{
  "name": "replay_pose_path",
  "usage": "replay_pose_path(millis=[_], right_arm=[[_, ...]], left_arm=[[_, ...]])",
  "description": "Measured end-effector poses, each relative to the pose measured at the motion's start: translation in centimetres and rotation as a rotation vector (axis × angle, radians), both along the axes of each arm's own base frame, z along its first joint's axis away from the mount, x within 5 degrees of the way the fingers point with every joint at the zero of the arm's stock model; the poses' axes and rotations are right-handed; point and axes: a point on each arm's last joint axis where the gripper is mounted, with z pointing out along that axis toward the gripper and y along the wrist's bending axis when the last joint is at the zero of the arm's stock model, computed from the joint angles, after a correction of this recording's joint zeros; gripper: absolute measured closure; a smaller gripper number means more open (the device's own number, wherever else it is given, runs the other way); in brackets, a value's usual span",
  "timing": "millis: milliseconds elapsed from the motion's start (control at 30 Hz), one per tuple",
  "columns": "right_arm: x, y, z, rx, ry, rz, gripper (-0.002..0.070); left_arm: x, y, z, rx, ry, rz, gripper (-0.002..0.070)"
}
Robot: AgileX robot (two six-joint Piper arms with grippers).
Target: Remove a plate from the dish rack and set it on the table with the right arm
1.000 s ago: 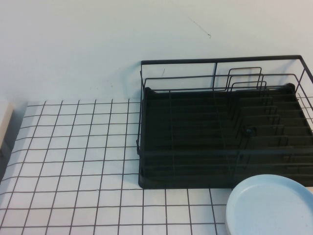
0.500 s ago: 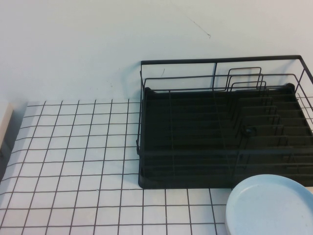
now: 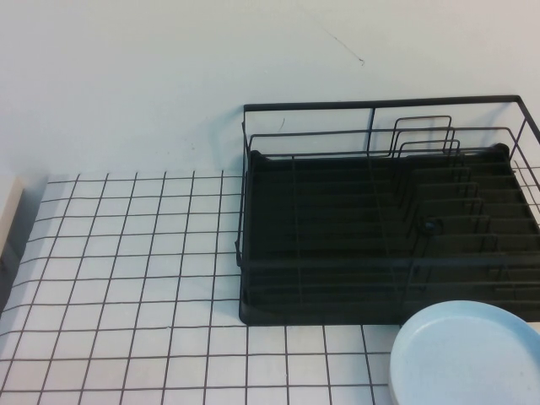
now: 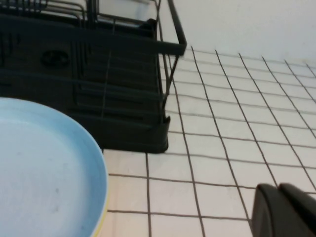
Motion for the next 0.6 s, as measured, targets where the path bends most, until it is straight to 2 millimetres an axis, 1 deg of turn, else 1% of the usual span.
replay_pose_path(millis=[200,467,600], right_arm=[[-0.09,0.0,-0.08,0.012,0.023,-0.005,0.0678],[-0.1,-0.01,-0.09,0.08,0.016,-0.029,0.0678],[-0.09,0.15,-0.11,0.082,0.02,0.005,0.0678]], left_arm=[[0.0,0.0,0.0,0.004,0.0,-0.001,0.0678],[0.0,0.0,0.0,0.004,0.0,-0.001,0.0678],[0.0,0.0,0.0,0.004,0.0,-0.001,0.0678]])
